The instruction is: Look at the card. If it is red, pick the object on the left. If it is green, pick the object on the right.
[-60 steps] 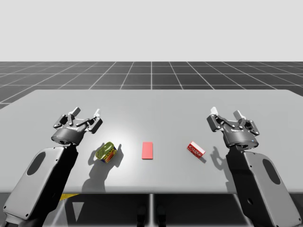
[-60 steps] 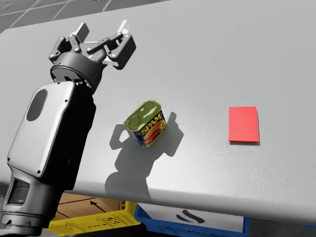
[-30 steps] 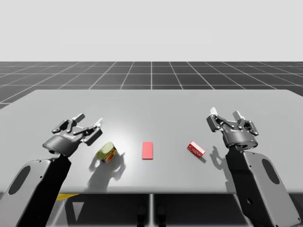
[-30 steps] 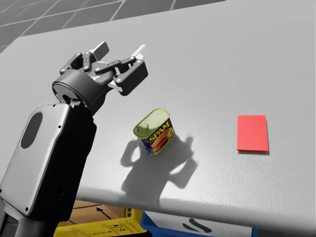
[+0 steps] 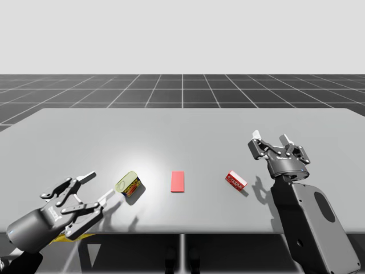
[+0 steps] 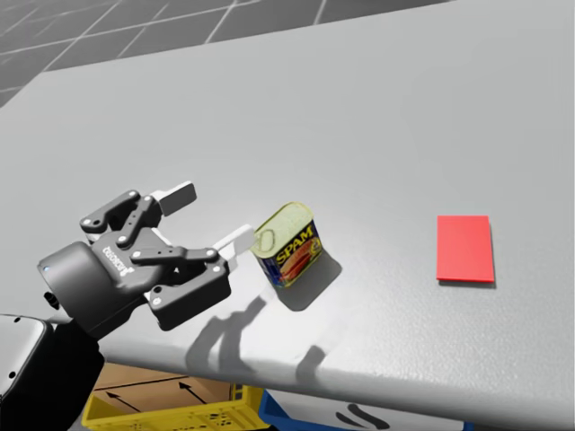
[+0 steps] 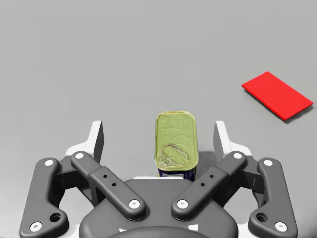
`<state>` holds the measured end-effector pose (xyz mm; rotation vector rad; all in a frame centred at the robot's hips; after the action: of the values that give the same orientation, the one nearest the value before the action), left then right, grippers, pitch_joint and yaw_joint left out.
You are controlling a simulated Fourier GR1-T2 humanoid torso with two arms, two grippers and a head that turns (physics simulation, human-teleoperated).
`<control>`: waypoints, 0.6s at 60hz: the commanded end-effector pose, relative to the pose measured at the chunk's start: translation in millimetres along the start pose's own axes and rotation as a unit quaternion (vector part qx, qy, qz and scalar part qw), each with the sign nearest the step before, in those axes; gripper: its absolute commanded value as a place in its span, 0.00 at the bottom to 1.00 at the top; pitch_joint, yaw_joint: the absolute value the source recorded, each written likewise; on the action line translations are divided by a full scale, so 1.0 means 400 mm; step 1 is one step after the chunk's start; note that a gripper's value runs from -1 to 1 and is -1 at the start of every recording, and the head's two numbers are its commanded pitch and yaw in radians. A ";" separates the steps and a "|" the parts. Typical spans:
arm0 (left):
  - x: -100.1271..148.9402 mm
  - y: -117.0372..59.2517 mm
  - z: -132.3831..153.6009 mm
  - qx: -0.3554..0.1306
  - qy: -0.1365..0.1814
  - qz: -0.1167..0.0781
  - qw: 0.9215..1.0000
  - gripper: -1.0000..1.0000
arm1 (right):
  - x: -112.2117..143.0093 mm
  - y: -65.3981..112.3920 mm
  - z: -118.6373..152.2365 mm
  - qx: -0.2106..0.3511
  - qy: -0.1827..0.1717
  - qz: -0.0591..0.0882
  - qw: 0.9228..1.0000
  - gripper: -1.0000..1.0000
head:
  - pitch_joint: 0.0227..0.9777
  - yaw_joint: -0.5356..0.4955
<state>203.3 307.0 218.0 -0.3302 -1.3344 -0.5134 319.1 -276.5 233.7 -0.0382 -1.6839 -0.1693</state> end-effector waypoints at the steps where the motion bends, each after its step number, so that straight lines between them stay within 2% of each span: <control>1: -0.074 -0.030 0.040 -0.025 0.032 0.001 0.999 0.00 | 0.000 0.000 0.000 0.000 -0.001 0.000 1.000 0.00 | 0.87 0.88; 9: -0.123 -0.042 0.024 -0.031 0.053 0.008 0.998 0.00 | 0.000 0.000 0.000 0.000 -0.002 0.000 1.000 0.00 | 0.87 0.88; 16: -0.139 -0.042 -0.001 -0.029 0.058 0.013 0.998 0.00 | 0.001 0.000 0.000 -0.001 -0.004 -0.001 1.000 0.00 | 0.87 0.88; 35: -0.145 -0.032 -0.077 -0.021 0.054 0.025 0.998 0.00 | 0.003 -0.001 0.000 -0.001 -0.005 -0.003 1.000 0.00 | 0.87 0.87; 36: -0.146 -0.028 -0.093 -0.019 0.052 0.032 0.998 0.00 | 0.003 -0.001 0.001 -0.001 -0.006 -0.003 1.000 0.00 | 0.87 0.87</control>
<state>203.8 294.9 157.2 -0.3637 -1.2055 -0.5152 318.7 -276.7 234.4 -0.0360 -1.6934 -0.1744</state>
